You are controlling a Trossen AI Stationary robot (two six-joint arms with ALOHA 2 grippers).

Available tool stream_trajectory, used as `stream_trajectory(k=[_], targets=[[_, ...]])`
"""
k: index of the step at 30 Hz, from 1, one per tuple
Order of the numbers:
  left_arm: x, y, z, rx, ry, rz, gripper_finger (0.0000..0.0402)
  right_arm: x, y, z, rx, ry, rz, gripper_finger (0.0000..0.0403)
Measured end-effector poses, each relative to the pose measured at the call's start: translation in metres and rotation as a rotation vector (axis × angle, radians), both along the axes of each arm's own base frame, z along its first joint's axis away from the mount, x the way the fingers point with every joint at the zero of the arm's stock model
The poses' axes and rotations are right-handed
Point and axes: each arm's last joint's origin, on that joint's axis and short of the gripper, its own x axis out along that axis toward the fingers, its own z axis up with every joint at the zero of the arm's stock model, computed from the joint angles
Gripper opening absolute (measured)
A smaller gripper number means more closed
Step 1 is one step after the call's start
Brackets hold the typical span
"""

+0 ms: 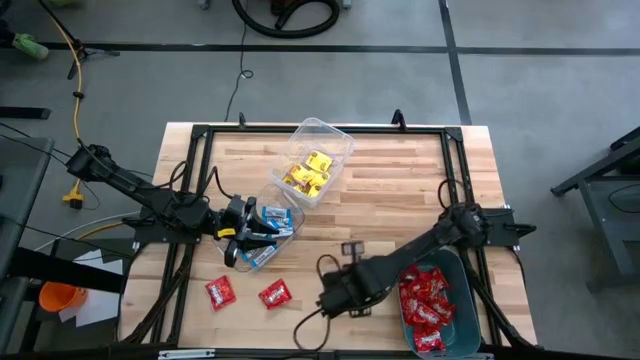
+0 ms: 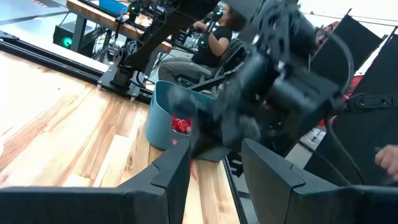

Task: Sort candy
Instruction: Put the red candy into the blue bin

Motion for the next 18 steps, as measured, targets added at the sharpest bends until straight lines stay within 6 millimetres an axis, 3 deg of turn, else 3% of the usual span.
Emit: stream_trajectory(k=[4, 9, 13, 18], targets=[[0.000, 0.000, 0.000, 0.000, 0.000, 0.000, 0.0131, -0.025, -0.009, 0.028, -0.075, 0.013, -0.065, 0.0000], [0.000, 0.000, -0.001, 0.003, 0.006, 0.000, 0.0131, -0.067, -0.018, 0.056, -0.038, -0.071, -0.225, 0.0000], [0.000, 0.000, -0.001, 0.004, 0.007, 0.000, 0.0131, -0.107, -0.021, 0.067, 0.003, -0.132, -0.357, 0.0000], [0.000, 0.000, -0.001, 0.004, 0.007, 0.000, 0.0131, -0.155, -0.015, 0.064, 0.138, -0.061, -0.410, 0.0000]])
